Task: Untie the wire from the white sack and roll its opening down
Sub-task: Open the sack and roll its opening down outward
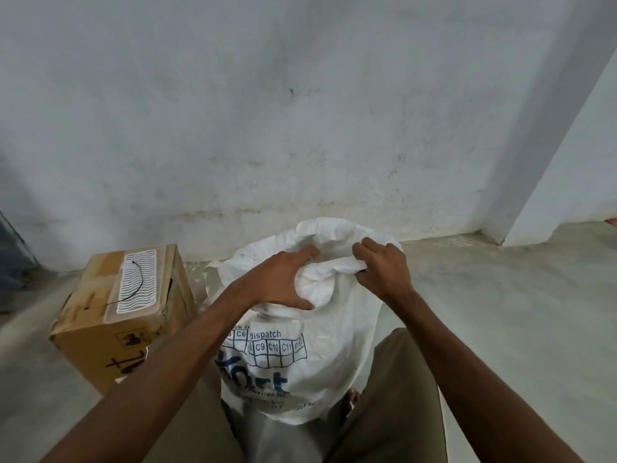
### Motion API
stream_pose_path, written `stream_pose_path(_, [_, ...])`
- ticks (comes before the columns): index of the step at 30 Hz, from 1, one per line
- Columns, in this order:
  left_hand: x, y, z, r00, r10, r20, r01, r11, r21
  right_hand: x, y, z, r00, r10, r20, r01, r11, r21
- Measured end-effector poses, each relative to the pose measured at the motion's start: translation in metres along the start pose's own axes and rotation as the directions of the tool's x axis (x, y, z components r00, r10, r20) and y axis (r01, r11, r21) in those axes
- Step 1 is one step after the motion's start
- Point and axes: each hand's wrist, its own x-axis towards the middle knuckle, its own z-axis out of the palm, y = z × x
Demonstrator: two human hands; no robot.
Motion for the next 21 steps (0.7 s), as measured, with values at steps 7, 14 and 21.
stream_pose_path(7, [-0.006, -0.022, 0.014, 0.962, 0.171, -0.214, -0.066, 0.904, 0.423, -0.001, -0.035, -0.005, 0.949, -0.124, 0.289, 0.135, 0.991, -0.018])
stream_pose_path(14, [-0.004, -0.034, 0.029, 0.849, 0.321, -0.419, -0.118, 0.889, 0.442, 0.001, -0.063, 0.013, 0.936, -0.074, 0.344, -0.04, 0.948, 0.315])
stream_pose_path(21, [-0.006, -0.043, 0.02, 0.944, 0.177, -0.279, -0.102, 0.959, 0.264, 0.007, -0.058, 0.028, 0.99, -0.107, 0.094, 0.077, 0.955, 0.286])
